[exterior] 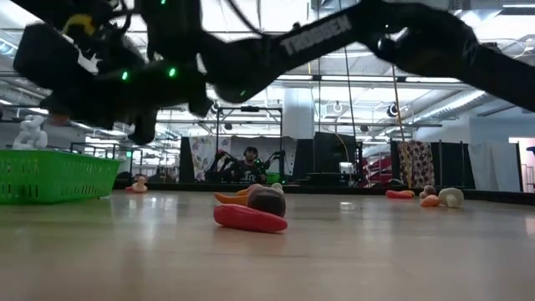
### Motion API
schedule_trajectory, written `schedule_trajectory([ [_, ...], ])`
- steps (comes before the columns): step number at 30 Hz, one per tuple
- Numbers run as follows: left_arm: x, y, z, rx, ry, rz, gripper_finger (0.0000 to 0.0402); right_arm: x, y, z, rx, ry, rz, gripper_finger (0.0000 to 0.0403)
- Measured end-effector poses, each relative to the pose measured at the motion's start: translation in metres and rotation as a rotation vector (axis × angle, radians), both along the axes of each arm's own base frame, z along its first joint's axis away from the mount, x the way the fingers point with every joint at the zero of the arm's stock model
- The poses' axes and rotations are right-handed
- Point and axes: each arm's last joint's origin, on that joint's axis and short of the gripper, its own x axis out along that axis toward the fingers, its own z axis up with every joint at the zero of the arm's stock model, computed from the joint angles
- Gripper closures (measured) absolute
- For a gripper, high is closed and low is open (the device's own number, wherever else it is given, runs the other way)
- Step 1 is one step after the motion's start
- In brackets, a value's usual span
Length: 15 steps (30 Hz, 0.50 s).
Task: Sort produce into baskets
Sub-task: Put the red mushroom into the green bin
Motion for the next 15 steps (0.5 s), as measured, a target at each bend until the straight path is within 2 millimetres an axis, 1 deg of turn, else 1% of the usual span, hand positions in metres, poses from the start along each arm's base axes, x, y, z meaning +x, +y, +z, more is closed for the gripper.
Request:
schedule_trajectory([
  [3,0.000,0.000,-0.001,-0.007,0.006,-0.012,0.0385,0.001,-0.002,-0.008,0.018,-0.034,-0.011,0.0356],
  [6,0.000,-0.001,-0.001,-0.011,0.006,-0.018,0.0385,0.001,-0.006,-0.012,0.039,0.003,-0.021,0.0335],
  [11,0.000,-0.001,-0.001,-0.031,-0.009,-0.011,0.0385,0.001,-0.019,-0.016,0.054,0.041,-0.044,0.0289],
  [15,0.000,-0.001,-0.001,-0.038,-0.014,-0.008,0.0385,0.001,-0.024,-0.019,0.082,0.066,-0.051,0.0255],
])
